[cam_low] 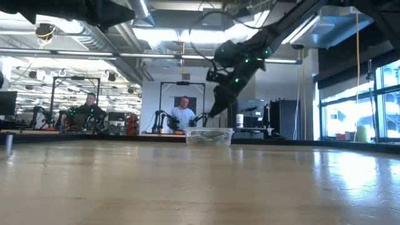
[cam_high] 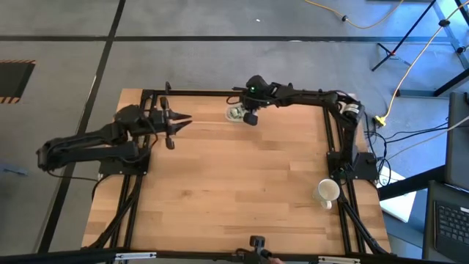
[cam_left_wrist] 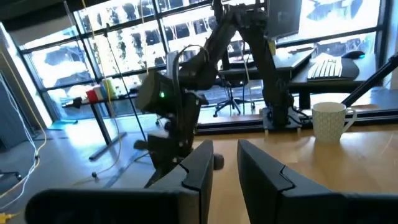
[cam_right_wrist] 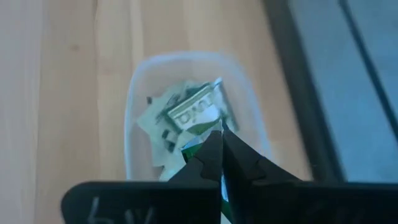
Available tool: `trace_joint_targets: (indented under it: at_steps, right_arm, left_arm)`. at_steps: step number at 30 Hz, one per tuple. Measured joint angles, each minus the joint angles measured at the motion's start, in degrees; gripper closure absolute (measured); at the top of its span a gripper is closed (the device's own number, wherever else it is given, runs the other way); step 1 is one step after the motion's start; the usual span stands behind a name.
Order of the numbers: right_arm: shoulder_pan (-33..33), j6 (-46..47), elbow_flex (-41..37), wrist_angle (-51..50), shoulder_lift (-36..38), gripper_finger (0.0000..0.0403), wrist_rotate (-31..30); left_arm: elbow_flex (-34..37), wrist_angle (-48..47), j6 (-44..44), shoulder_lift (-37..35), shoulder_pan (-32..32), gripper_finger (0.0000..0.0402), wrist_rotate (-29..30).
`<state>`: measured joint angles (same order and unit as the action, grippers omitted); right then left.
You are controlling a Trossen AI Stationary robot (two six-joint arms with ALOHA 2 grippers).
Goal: Pick and place items into bin
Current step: Put the green stevia packet into the transparent bin
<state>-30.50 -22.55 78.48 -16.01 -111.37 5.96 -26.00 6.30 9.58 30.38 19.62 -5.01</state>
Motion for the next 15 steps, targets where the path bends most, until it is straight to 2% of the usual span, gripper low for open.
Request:
trace_joint_targets:
  at_steps: [7,15]
  right_arm:
    - [0.2,0.1,0.0,-0.3,-2.7,0.0395,0.3]
    - [0.8,0.2,0.0,-0.2,-2.8,0.0373,0.3]
  left_arm:
    - [0.0,-3.5,-1.3,-4.4,0.0,0.0334,0.6]
    - [1.1,-4.9,-1.5,-8.9,0.0,0.0334,1.1]
